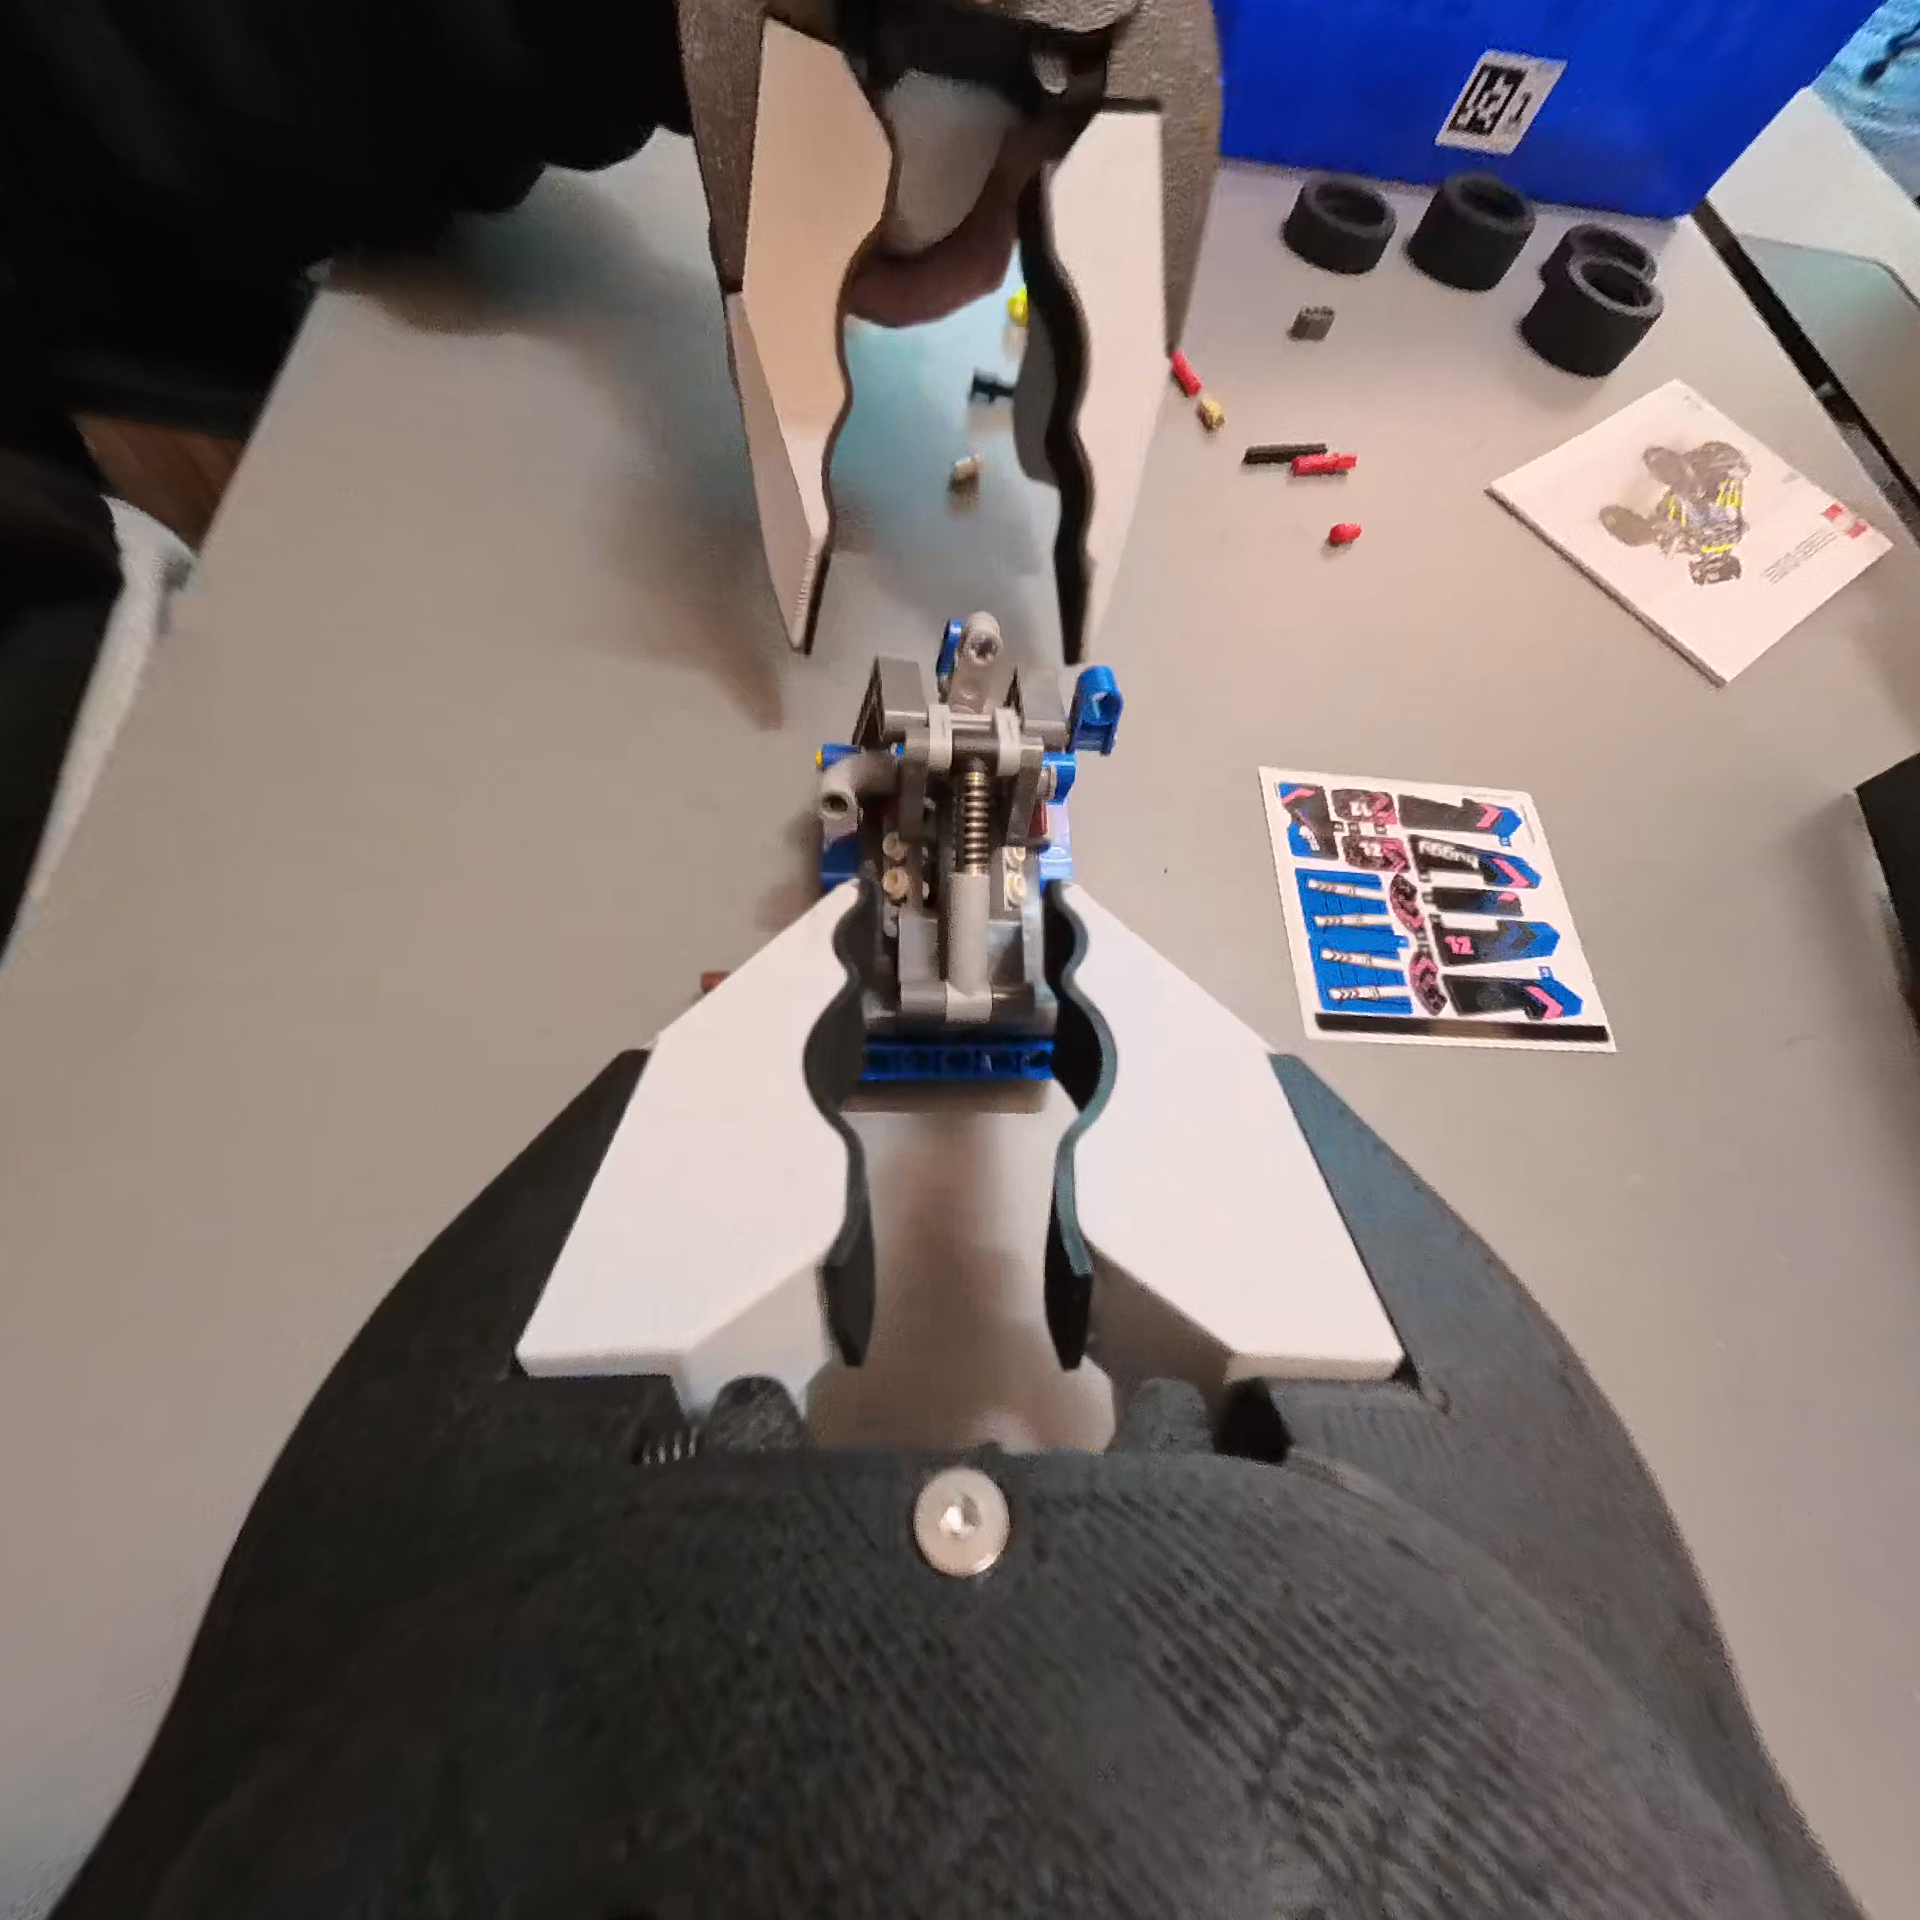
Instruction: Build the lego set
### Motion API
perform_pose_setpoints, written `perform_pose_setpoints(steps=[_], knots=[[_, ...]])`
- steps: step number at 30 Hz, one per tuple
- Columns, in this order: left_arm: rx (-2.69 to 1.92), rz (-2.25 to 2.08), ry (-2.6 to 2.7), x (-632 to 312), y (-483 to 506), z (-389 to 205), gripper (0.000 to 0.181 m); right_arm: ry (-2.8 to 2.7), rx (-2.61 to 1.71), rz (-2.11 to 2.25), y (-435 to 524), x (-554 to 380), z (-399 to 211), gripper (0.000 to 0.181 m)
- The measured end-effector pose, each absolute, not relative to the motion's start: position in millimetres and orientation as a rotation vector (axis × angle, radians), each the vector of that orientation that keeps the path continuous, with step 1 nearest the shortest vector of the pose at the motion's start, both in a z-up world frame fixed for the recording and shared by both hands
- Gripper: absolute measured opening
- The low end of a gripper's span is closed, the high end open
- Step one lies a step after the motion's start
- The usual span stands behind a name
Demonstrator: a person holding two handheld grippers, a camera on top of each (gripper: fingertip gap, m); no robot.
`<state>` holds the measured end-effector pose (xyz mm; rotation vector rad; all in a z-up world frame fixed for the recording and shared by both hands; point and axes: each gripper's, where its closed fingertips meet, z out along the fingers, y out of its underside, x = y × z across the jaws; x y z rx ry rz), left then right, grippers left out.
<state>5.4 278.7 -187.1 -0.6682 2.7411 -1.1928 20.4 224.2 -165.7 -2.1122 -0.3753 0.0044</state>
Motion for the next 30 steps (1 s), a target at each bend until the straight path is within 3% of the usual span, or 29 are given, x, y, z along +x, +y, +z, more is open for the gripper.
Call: perform_pose_setpoints(steps=[6,9,15,21,30], knots=[[-0.642,-1.16,2.744,12,262,-201,0.065,-0.377,-2.168,-0.076,219,31,-168,0.022],[-0.632,-1.124,2.699,12,259,-204,0.067,-0.222,-2.241,-0.251,204,46,-162,0.041],[-0.511,-1.125,2.745,-20,241,-203,0.057,0.09,-2.271,-0.135,188,-24,-161,0.007],[-0.503,-1.14,2.728,-22,240,-194,0.053,0.421,-2.268,-0.055,178,-40,-191,0.015],[-0.545,-1.212,2.735,-22,219,-201,0.016,0.47,-2.226,-0.072,179,-28,-198,0.02]])
